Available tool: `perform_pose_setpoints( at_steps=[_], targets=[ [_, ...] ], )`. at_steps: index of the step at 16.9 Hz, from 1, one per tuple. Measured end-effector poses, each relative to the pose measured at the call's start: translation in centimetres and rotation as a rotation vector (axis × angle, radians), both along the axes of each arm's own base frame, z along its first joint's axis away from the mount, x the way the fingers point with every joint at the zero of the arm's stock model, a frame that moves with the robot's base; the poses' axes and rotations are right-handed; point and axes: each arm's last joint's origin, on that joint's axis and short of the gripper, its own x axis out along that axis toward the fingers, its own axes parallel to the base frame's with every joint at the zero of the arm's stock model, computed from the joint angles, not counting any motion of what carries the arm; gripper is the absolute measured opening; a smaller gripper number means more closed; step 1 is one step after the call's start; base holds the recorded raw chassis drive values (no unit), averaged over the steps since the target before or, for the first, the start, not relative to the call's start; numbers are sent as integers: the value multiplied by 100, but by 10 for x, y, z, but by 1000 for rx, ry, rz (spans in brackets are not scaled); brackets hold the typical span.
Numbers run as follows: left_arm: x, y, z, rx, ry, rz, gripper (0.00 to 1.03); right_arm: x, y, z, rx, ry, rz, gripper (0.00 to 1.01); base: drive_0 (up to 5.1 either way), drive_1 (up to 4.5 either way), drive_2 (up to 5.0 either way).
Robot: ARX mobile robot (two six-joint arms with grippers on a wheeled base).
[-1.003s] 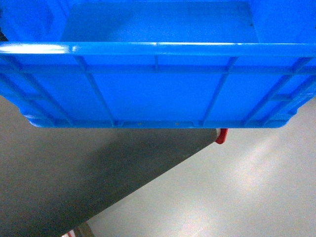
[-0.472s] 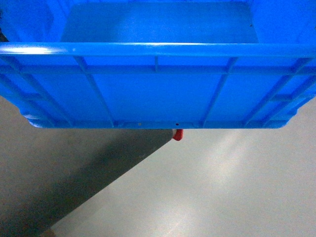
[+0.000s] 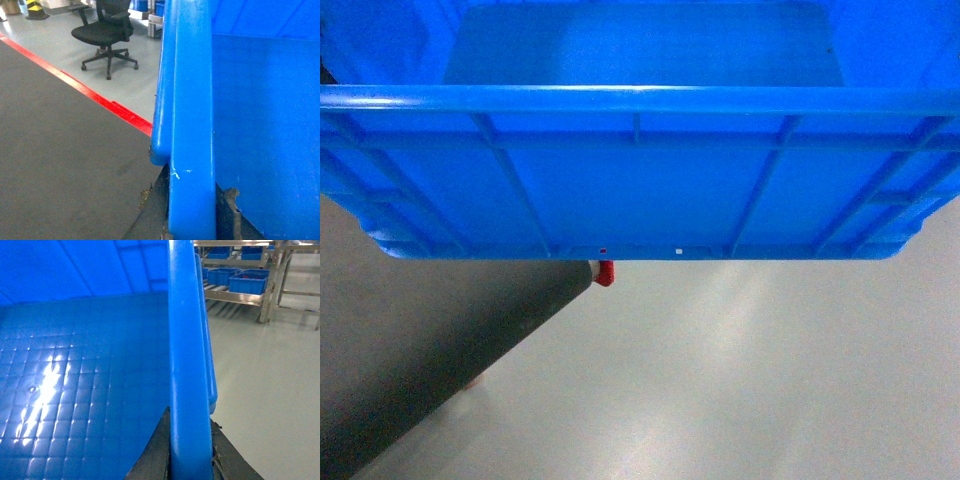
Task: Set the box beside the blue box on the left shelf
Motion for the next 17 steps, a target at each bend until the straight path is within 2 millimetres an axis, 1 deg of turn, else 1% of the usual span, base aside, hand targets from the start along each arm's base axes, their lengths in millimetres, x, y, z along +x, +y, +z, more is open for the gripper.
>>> perform_pose_setpoints(
  at_steps=[17],
  targets=[
    [0,0,0,0,-2,0,8,0,0,0,1,-2,1,8,-154,-154,-154]
  ],
)
